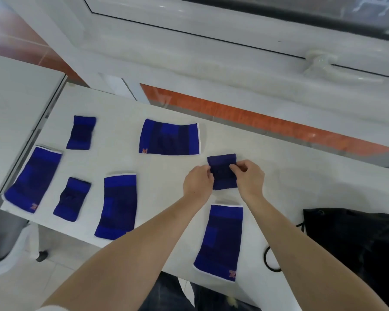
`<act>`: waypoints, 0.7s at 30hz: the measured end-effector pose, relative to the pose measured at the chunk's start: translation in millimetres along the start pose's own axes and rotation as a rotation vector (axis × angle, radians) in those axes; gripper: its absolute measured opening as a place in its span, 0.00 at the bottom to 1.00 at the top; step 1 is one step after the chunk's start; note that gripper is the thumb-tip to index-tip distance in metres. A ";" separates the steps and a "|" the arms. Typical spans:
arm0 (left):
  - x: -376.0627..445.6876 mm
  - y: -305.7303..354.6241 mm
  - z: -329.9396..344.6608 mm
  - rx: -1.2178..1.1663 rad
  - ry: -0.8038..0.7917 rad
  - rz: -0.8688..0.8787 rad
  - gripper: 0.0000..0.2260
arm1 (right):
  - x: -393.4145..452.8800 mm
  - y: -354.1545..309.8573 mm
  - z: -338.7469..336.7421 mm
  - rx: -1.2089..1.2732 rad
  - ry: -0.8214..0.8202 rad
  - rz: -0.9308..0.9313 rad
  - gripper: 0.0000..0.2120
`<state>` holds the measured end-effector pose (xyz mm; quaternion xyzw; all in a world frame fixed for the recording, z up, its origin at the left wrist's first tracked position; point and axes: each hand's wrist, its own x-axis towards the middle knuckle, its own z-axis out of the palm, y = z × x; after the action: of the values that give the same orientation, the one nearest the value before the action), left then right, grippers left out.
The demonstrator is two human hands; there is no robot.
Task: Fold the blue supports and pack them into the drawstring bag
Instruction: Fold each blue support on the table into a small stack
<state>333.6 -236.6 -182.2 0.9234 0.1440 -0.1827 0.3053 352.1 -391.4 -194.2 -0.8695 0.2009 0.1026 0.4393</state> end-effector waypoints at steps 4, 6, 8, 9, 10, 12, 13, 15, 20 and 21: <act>3.3 5.0 3.1 -0.258 -0.024 -0.162 0.09 | 0.2 -2.3 -0.5 0.026 0.016 0.024 0.05; 2.2 5.3 3.7 -0.346 -0.032 -0.204 0.08 | 0.2 -2.6 -0.9 0.029 0.019 0.026 0.05; 1.1 5.0 3.7 -0.435 -0.036 -0.235 0.07 | -0.4 -2.9 -1.2 0.032 0.016 0.028 0.05; 1.4 4.4 4.4 -0.467 -0.039 -0.244 0.08 | -1.3 -3.0 -1.3 0.036 0.010 0.031 0.05; 2.4 2.8 5.3 -0.486 -0.044 -0.244 0.08 | -2.3 -3.2 -0.9 0.040 0.003 0.032 0.05; 3.1 2.3 5.7 -0.471 -0.059 -0.233 0.08 | -4.1 -3.7 -1.1 0.054 -0.013 0.033 0.05; 3.1 2.4 5.2 -0.461 -0.070 -0.225 0.06 | -4.3 -3.2 -1.3 0.062 -0.027 0.035 0.04; 1.5 0.7 1.5 -0.465 -0.091 -0.201 0.06 | -5.3 -2.6 -3.0 0.081 -0.071 0.039 0.05; -5.6 -12.5 -20.5 -0.563 -0.129 -0.159 0.08 | -13.0 -11.6 -3.0 0.146 -0.261 -0.016 0.11; -7.0 -14.6 -27.0 -0.574 -0.129 -0.137 0.09 | -15.5 -16.5 -2.6 0.191 -0.287 -0.007 0.11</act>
<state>328.5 -209.8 -166.5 0.7741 0.2321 -0.2130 0.5491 345.5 -380.7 -175.2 -0.8010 0.1420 0.2047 0.5444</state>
